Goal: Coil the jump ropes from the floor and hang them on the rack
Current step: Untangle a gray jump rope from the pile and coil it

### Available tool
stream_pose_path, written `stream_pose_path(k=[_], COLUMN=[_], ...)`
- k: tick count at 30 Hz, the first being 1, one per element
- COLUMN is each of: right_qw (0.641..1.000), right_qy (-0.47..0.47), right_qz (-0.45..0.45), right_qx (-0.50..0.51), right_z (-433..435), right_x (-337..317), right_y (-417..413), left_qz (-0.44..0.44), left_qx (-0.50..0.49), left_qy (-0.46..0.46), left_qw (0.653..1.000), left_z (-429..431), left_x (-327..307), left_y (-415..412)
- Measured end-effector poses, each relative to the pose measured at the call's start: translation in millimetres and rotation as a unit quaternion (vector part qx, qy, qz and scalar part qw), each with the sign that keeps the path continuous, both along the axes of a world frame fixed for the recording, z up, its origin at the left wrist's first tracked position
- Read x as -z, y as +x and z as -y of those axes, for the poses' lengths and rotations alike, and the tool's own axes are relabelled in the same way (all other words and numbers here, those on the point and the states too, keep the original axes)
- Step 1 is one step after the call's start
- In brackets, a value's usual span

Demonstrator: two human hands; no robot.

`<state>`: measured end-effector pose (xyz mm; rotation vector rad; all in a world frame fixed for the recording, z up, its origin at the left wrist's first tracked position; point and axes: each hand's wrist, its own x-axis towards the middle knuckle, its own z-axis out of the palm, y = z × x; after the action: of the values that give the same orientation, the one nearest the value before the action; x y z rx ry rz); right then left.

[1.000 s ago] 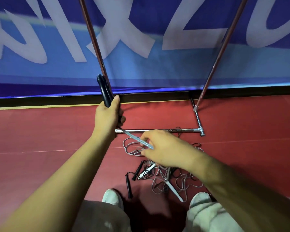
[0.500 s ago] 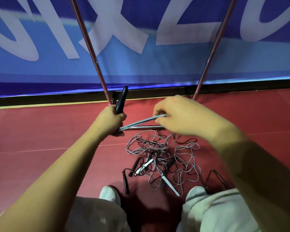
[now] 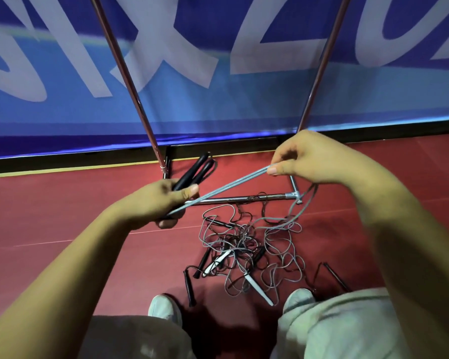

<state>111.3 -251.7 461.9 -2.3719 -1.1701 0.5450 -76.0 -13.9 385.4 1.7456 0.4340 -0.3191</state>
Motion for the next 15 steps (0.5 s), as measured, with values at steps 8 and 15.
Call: stream_pose_path(k=[8,15], right_qw=[0.995,0.992], right_qy=[0.063,0.067], right_qz=[0.042,0.038], right_qx=[0.063,0.102], right_z=[-5,-11], right_x=[2,14], right_y=[4,2], left_qz=[-0.068,-0.033], left_qx=[0.108,0.226], left_qy=[-0.007,-0.093], left_qw=[0.992,0.969], left_z=[21,59], left_x=[-6,-7], left_y=[-4,-8])
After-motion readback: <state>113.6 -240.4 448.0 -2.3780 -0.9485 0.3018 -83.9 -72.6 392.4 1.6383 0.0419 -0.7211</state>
